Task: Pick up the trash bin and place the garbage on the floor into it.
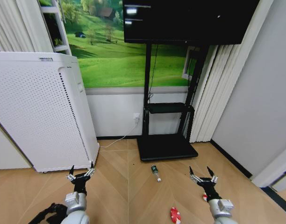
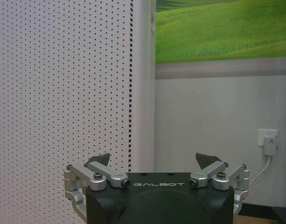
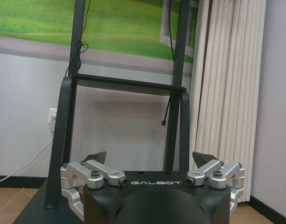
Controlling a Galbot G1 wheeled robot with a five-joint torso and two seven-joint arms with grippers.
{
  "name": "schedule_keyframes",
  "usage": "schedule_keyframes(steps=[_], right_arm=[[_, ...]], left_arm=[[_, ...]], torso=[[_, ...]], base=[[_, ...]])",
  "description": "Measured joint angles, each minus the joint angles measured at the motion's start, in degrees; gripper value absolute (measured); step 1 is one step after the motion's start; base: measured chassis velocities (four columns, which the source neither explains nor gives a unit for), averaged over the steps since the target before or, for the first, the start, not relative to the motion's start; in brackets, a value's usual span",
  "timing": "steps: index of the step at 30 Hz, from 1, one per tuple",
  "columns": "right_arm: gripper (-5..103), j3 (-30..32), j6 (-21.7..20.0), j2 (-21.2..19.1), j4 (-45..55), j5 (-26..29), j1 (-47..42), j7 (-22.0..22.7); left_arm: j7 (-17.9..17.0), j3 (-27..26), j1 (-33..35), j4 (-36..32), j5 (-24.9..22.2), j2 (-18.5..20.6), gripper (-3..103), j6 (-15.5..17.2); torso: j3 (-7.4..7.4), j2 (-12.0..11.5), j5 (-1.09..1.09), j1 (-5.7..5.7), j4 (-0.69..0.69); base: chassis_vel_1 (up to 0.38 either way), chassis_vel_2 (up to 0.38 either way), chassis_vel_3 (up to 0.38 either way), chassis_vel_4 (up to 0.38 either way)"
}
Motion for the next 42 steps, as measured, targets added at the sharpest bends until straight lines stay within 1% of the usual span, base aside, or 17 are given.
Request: schedule_keyframes(steps=[4, 7, 9, 11, 13, 15, 16, 20, 21, 24, 25, 30, 32, 34, 39, 40, 42], right_arm=[[100, 0.18, 0.02, -0.24, -0.01, 0.24, 0.01, 0.0], [100, 0.69, 0.03, -0.76, -0.01, 0.95, 0.12, 0.02], [100, 0.78, 0.02, -0.87, -0.01, 1.08, 0.2, 0.04], [100, 0.94, -0.03, -1.19, -0.01, 1.54, 0.37, 0.13], [100, 1.01, -0.08, -1.25, -0.01, 1.71, 0.39, 0.16], [100, 1.78, -0.13, -1.24, 0.07, 1.99, 0.2, 0.25], [100, 1.78, -0.13, -1.24, 0.07, 1.99, 0.2, 0.25], [100, 3.42, -0.13, -1.08, 0.36, 2.05, -0.36, 0.33], [100, 3.42, -0.13, -1.08, 0.36, 2.05, -0.36, 0.33], [100, 3.45, -0.13, -1.59, 0.27, 2.83, 0.33, 0.37], [100, 3.45, -0.13, -1.59, 0.27, 2.83, 0.33, 0.37], [100, 2.99, -0.15, -2.24, -0.59, 3.69, 1.17, 0.38], [100, 2.9, -0.15, -2.44, -0.75, 3.88, 1.3, 0.39], [100, 2.82, -0.21, -2.94, -0.99, 4.69, 1.75, 0.39], [100, 2.9, -0.45, -3.59, -1.07, 5.94, 2.25, 0.42], [100, 3.05, -0.55, -4.07, -1.11, 6.7, 2.5, 0.43], [100, 3.23, -0.6, -4.37, -1.27, 7.17, 2.67, 0.44]], left_arm=[[-0.18, -0.47, 0.43, -0.83, 0.48, 0.41, 100, 0.0], [-2.5, -2.13, 1.37, -1.98, 2.08, 1.74, 100, 1.3], [-3.21, -2.56, 1.76, -2.3, 2.33, 2.13, 100, 1.69], [-5.01, -3.91, 3.39, -3.46, 2.78, 3.24, 100, 3.33], [-5.54, -4.24, 3.99, -3.84, 2.86, 3.57, 100, 4.04], [-7.48, -4.72, 5.86, -5.23, 2.86, 4.82, 100, 7.45], [-7.48, -4.72, 5.86, -5.23, 2.86, 4.82, 100, 7.45], [-8.94, -6.26, 8.08, -6.63, 1.87, 8.01, 100, 10.66], [-8.94, -6.26, 8.08, -6.63, 1.87, 8.01, 100, 10.66], [-10.2, -10.58, 10.85, -8.01, 0.39, 10.61, 100, 13.22], [-10.2, -10.58, 10.85, -8.01, 0.39, 10.61, 100, 13.22], [-10.09, -15.89, 15.13, -8.52, -0.68, 12.4, 100, 14.42], [-9.9, -16.93, 16.35, -8.68, -0.93, 12.55, 103, 14.8], [-9.44, -19.41, 19.63, -9.06, -1.34, 12.59, 101, 15.72], [-9.29, -22.34, 22.99, -8.41, -1.28, 12.75, 99, 16.37], [-9.15, -24.27, 24.76, -7.76, -1.3, 13.0, 99, 16.66], [-8.81, -25.52, 26.1, -7.2, -1.51, 13.32, 99, 16.68]], torso=[[-0.1, -0.07, 0.0, 0.0, 0.0], [-0.1, -0.06, 0.0, 0.03, 0.0], [-0.09, -0.04, -0.01, 0.04, 0.0], [-0.04, 0.03, 0.0, 0.05, 0.0], [-0.02, 0.06, 0.0, 0.06, 0.01], [0.04, 0.14, 0.0, 0.08, 0.02], [0.04, 0.14, 0.0, 0.08, 0.02], [0.13, 0.24, -0.01, 0.1, -0.03], [0.13, 0.24, -0.01, 0.1, -0.03], [0.19, 0.31, 0.0, 0.11, 0.02], [0.19, 0.31, 0.0, 0.11, 0.02], [0.24, 0.38, 0.0, 0.13, 0.0], [0.26, 0.39, -0.01, 0.13, 0.0], [0.28, 0.42, 0.0, 0.14, 0.02], [0.3, 0.46, 0.0, 0.15, 0.01], [0.31, 0.47, -0.01, 0.15, 0.01], [0.33, 0.48, -0.01, 0.15, 0.01]], base=[[0.0, 0.0, 0.0, 0.0], [0.0, 0.0, 0.0, 0.0], [0.0, 0.0, 0.0, 0.0], [0.0, 0.0, 0.0, 0.0], [0.0, 0.0, 0.0, 0.0], [0.0, 0.0, 0.0, 0.0], [0.0, 0.0, 0.0, 0.0], [0.0, 0.0, 0.0, 0.0], [0.0, 0.0, 0.0, 0.0], [0.0, 0.0, 0.0, 0.0], [0.0, 0.0, 0.0, 0.0], [0.0, 0.0, 0.0, 0.0], [0.0, 0.0, 0.0, 0.0], [0.0, 0.0, 0.0, 0.0], [0.0, 0.0, 0.0, 0.0], [0.0, 0.0, 0.0, 0.0], [0.0, 0.0, 0.0, 0.0]])
